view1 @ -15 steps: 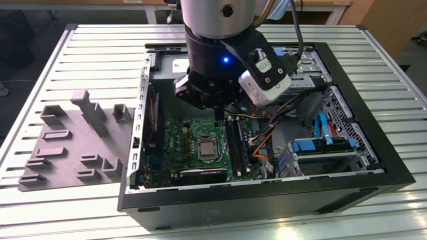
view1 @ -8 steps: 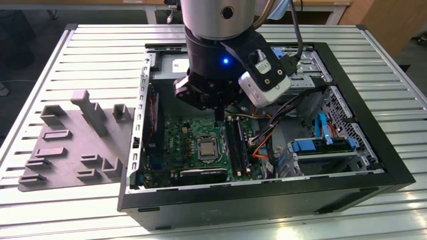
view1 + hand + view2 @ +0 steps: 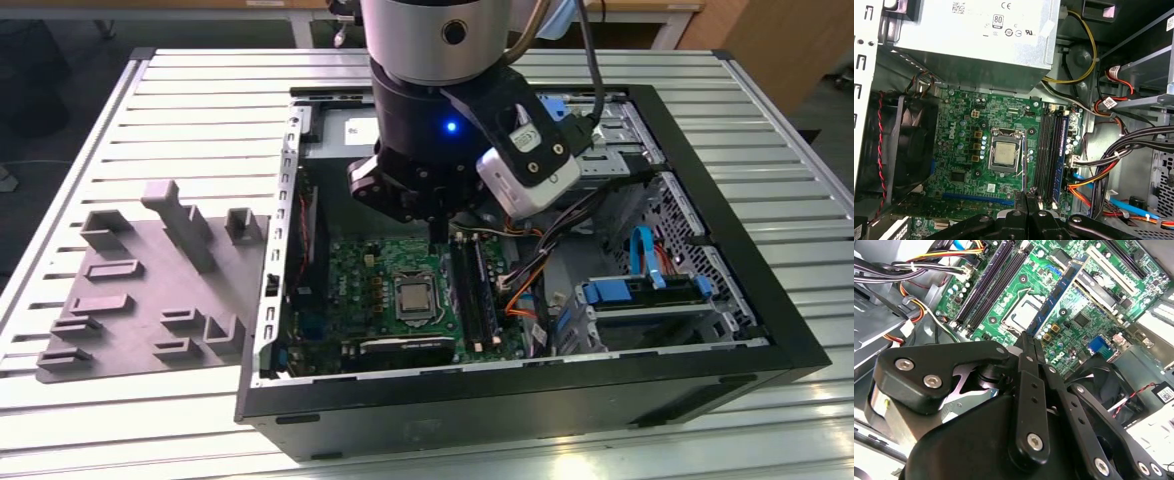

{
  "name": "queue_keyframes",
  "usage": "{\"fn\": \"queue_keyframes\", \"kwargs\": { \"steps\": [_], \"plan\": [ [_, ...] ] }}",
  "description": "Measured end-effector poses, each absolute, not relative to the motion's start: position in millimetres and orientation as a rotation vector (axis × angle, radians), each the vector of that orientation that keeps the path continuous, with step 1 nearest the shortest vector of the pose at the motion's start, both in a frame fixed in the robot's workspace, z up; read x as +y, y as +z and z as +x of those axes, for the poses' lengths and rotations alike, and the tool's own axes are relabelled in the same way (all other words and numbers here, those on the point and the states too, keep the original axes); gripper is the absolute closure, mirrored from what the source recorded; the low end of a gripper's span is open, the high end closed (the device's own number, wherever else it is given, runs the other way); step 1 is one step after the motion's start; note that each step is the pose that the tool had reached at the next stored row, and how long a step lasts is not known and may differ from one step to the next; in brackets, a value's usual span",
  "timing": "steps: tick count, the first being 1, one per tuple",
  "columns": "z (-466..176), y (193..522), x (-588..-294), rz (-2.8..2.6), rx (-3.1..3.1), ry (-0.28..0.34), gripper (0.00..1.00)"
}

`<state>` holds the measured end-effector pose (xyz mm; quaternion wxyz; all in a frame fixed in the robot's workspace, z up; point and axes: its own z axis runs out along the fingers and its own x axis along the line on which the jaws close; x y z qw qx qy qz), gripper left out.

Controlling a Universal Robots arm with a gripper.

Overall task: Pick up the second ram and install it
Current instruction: 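Insert the second ram into the second slot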

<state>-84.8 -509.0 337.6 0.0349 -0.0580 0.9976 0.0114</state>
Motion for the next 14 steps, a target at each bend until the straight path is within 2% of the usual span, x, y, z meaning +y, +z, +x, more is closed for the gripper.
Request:
{"fn": "queue_keyframes", "kwargs": {
  "steps": [14],
  "plan": [
    [-84.7, 334.0, -509.0, -0.177, 3.066, 0.036, 0.88]
  ]
}}
